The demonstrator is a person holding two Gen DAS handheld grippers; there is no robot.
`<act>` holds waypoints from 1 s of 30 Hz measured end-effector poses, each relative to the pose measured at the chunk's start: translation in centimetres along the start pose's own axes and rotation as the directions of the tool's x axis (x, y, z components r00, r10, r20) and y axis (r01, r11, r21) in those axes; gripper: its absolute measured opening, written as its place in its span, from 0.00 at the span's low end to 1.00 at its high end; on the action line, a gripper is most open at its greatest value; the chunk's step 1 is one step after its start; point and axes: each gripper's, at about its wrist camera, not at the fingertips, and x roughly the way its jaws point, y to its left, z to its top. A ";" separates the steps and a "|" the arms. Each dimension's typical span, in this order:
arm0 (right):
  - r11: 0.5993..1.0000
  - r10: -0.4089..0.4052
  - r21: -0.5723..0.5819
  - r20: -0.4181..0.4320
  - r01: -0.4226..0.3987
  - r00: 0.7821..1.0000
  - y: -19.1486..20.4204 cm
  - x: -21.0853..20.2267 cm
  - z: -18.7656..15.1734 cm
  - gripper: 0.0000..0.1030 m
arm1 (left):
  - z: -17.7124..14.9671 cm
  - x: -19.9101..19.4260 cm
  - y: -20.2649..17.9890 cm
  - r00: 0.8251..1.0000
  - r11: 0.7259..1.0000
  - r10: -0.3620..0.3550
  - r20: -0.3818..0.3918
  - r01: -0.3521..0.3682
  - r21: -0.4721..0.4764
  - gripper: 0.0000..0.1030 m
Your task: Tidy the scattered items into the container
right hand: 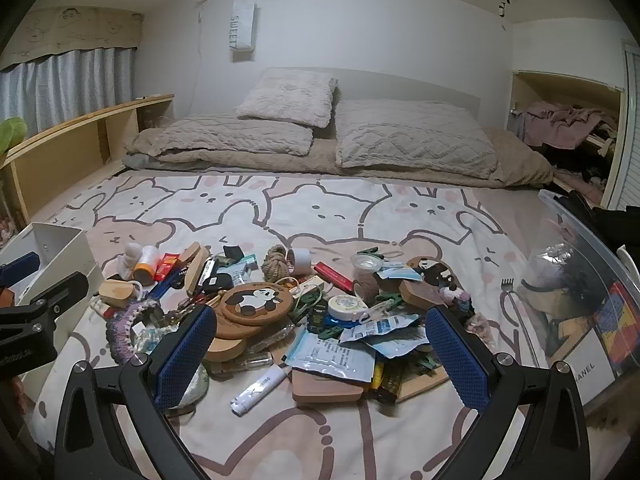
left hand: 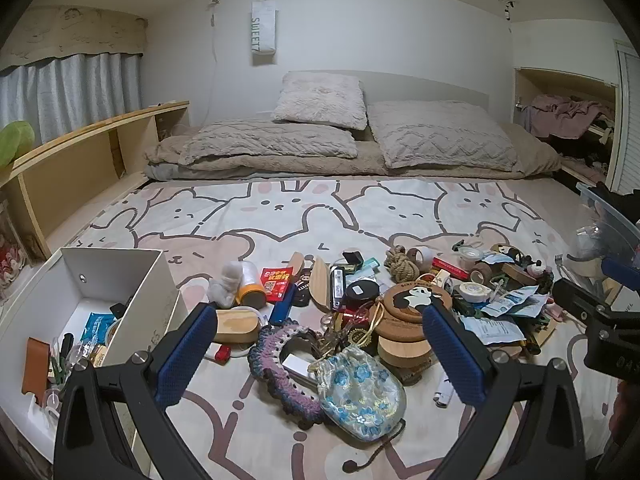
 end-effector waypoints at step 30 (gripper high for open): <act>1.000 -0.001 0.000 -0.004 0.001 1.000 -0.1 -0.1 -0.1 1.00 | 0.2 0.0 -0.2 1.000 1.000 0.004 -0.005 -0.004 0.005 1.00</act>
